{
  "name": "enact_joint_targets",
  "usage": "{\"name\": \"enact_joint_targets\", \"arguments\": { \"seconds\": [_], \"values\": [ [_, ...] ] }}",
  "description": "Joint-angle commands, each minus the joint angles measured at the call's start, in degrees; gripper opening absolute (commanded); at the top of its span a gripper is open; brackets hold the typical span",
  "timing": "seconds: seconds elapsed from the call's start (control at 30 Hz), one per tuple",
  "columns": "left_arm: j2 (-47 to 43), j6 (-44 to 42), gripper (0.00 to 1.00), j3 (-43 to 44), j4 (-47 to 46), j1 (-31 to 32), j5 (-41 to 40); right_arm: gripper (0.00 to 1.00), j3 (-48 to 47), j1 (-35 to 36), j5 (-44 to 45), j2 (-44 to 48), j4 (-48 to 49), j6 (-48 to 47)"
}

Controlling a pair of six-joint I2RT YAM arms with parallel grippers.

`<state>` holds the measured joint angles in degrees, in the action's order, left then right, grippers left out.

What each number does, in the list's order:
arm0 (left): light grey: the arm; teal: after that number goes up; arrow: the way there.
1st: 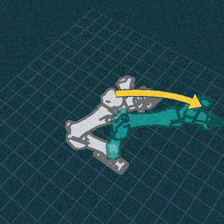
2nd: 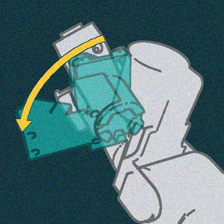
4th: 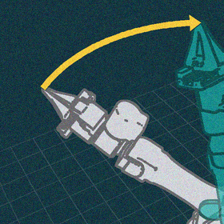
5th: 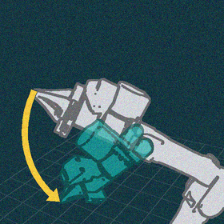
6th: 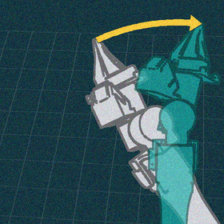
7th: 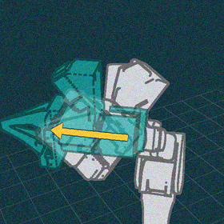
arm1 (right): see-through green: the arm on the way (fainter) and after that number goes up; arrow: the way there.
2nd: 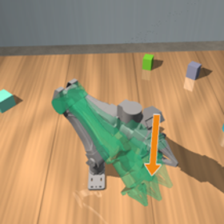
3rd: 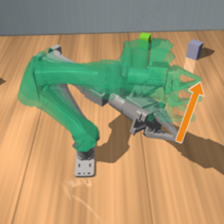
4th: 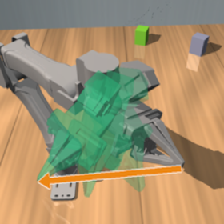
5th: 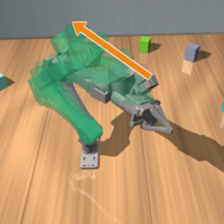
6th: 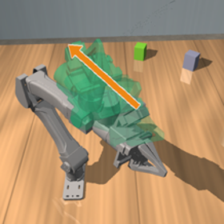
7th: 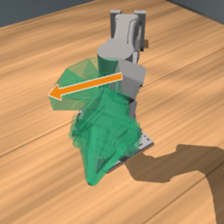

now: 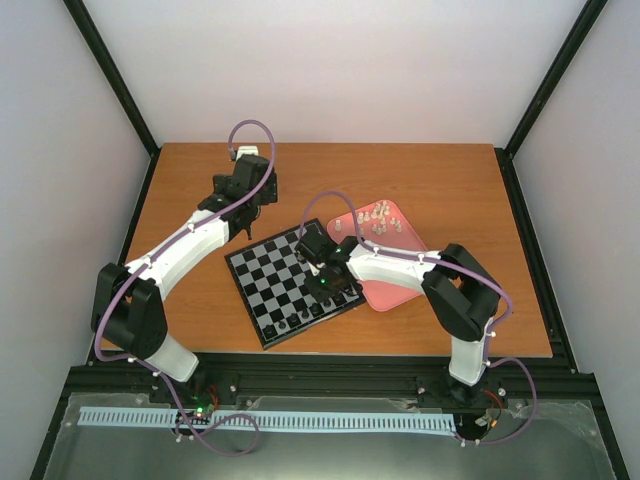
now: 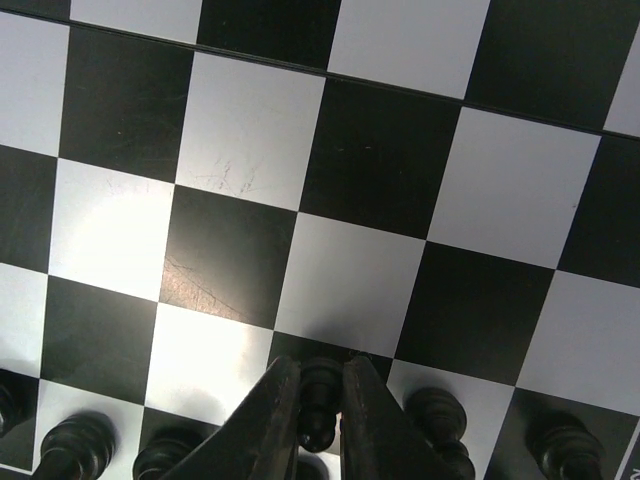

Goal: Set up the chess pieces on the board
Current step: Place the chess piece on the chessboard.

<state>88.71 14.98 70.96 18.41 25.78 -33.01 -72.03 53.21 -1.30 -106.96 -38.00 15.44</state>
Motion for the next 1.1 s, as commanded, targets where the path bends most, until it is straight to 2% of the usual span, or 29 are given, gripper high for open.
{"name": "enact_joint_targets", "arguments": {
  "seconds": [0.0, 0.57, 0.73, 0.9, 1.07],
  "values": [
    [-0.61, -0.66, 1.00, 0.28, -1.11, 0.50, -0.20, 0.13, 0.42, 1.07, -0.06, 1.92, -1.24, -0.33],
    [-0.62, -0.45, 1.00, 0.23, -1.10, 0.50, 0.26, 0.14, 1.03, 1.72, 1.41, 3.48, -1.74, 0.46],
    [-0.91, -0.49, 1.00, 0.10, -1.04, 0.54, 0.23, 0.29, 0.85, 1.72, 3.69, 5.82, -0.68, 0.55],
    [-1.00, -0.56, 1.00, 0.30, -0.84, 0.50, 0.18, 0.35, 0.02, 1.72, 4.43, 8.01, -0.15, -0.12],
    [-1.08, -0.41, 1.00, 0.32, -0.88, 0.50, 0.27, 0.38, 0.14, 1.30, 9.47, 11.09, -0.32, -0.17]
  ]
}}
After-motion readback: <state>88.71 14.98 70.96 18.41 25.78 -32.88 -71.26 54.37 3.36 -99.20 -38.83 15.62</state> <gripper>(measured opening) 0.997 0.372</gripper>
